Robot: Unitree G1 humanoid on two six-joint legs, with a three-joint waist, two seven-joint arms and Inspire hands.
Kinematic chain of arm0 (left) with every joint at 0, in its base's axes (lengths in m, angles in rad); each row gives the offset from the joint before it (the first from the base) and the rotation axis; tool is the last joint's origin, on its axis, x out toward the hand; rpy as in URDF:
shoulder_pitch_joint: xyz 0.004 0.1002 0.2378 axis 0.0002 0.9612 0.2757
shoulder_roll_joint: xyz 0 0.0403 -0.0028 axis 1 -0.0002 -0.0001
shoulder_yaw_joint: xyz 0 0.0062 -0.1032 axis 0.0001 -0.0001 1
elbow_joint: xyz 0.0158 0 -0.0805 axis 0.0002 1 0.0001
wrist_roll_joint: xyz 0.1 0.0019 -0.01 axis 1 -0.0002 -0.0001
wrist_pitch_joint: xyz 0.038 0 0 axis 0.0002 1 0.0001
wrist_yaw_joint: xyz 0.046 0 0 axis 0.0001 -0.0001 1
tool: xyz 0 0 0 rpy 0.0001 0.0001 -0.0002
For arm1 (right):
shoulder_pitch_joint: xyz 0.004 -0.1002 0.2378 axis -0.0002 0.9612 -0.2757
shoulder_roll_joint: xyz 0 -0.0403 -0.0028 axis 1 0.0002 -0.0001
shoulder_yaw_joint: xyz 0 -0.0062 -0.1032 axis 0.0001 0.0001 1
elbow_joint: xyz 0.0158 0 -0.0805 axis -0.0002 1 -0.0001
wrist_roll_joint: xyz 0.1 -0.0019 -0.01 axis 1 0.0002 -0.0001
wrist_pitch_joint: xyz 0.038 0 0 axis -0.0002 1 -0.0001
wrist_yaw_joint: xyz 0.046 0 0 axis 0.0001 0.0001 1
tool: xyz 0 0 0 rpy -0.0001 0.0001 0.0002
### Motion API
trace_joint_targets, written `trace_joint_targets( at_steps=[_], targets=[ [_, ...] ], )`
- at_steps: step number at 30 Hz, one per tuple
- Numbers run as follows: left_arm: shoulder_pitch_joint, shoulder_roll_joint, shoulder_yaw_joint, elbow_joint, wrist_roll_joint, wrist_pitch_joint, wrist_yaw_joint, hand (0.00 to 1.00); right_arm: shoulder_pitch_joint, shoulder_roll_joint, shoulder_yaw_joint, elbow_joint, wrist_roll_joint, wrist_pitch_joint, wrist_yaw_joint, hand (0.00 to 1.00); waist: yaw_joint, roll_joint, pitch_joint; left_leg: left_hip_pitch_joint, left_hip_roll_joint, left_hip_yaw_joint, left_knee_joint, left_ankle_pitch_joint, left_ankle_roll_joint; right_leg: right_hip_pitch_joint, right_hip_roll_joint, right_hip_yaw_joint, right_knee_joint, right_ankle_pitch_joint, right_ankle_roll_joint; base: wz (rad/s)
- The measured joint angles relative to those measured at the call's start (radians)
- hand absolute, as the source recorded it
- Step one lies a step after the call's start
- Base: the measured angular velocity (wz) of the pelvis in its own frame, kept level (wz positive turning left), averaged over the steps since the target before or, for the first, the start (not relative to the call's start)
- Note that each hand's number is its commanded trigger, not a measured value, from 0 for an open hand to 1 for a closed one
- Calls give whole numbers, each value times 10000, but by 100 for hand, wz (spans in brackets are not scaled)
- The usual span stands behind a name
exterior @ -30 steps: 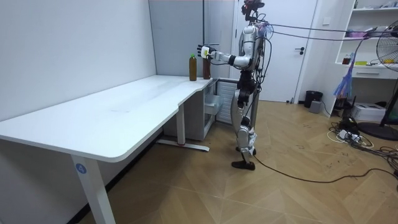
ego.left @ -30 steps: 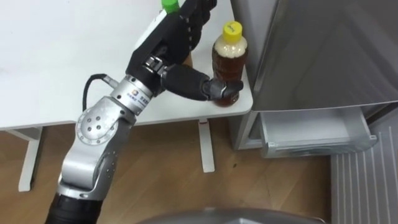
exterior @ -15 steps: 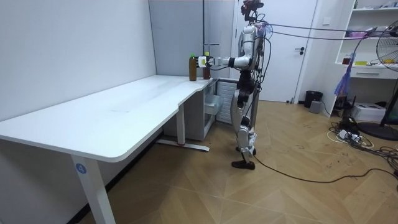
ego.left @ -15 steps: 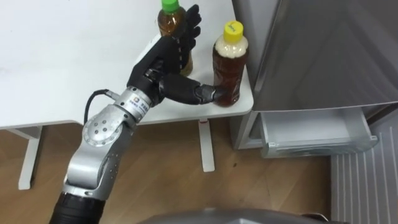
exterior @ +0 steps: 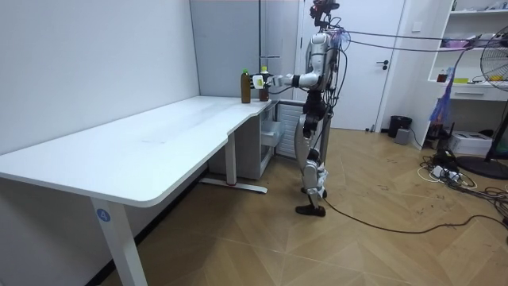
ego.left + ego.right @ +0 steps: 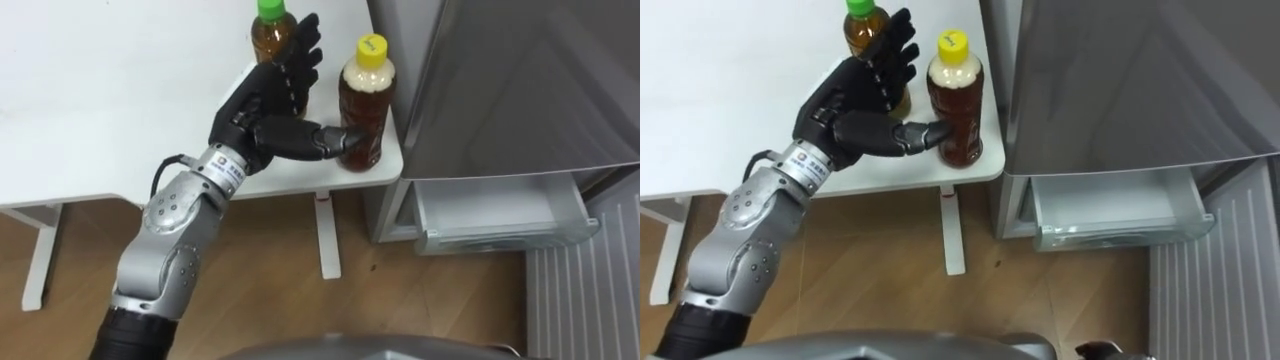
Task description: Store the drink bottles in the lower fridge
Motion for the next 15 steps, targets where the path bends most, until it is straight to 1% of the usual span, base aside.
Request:
trace_joint_targets(
  at_steps=[4,6,7,9,11,14,15],
  targets=[
    [-259,0,0,91,-3,0,130,0,5,23,0,21,82,-1,-2,0,-5,29,-14,3,8,3,-2,0,0,-10,8,2,1,6,-8,-1],
    [-561,3,-4,295,-3,3,224,0,7,21,13,52,174,1,-41,0,-33,84,-23,-4,31,-2,-4,0,0,-9,27,9,0,22,-33,0],
    [-619,10,-6,306,-3,9,226,0,7,21,17,68,238,0,-70,0,-44,93,-25,-9,39,-2,-6,0,0,-9,34,4,-4,24,-37,0],
    [-823,17,-17,305,3,19,221,0,7,11,100,102,487,22,-131,0,-68,141,0,-18,71,-2,-11,0,-1,-13,65,4,-18,36,-57,0],
    [-903,15,-29,304,4,28,203,0,4,8,107,117,563,65,-148,0,-94,189,23,-23,85,-1,-19,0,-1,-23,81,11,-22,38,-61,0],
    [-904,17,-32,304,-25,44,203,0,-2,8,111,125,549,144,-217,0,-232,283,38,-25,85,5,-27,0,-2,-34,82,-5,-25,38,-61,0],
    [-904,17,-33,304,-27,44,203,0,-2,9,112,147,550,144,-211,0,-258,321,23,-20,85,5,-29,0,-2,-35,82,-3,-25,38,-61,0]
  ],
)
